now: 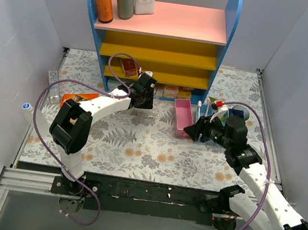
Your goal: Prepare toiletry sets of a toothbrush and toothpaste on the tray
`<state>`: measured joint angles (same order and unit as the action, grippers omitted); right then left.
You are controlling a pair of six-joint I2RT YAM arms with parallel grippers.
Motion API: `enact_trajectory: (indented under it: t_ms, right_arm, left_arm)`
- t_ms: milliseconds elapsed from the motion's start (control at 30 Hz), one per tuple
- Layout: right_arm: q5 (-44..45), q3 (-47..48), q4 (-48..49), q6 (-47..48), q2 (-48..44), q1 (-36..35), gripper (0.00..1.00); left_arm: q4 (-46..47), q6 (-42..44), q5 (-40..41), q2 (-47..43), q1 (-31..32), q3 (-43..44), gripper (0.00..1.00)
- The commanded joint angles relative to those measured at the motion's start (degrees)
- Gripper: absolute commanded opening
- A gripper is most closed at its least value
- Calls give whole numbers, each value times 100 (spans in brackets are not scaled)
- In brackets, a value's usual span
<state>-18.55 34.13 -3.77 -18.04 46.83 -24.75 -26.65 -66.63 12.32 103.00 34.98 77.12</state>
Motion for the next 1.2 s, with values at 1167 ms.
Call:
enact_trajectory:
  t_ms: [1167]
  right_arm:
    - [-211,-143,263,-94,98,23,59]
  left_arm:
    - [345,-87,60,212,-167,339,36]
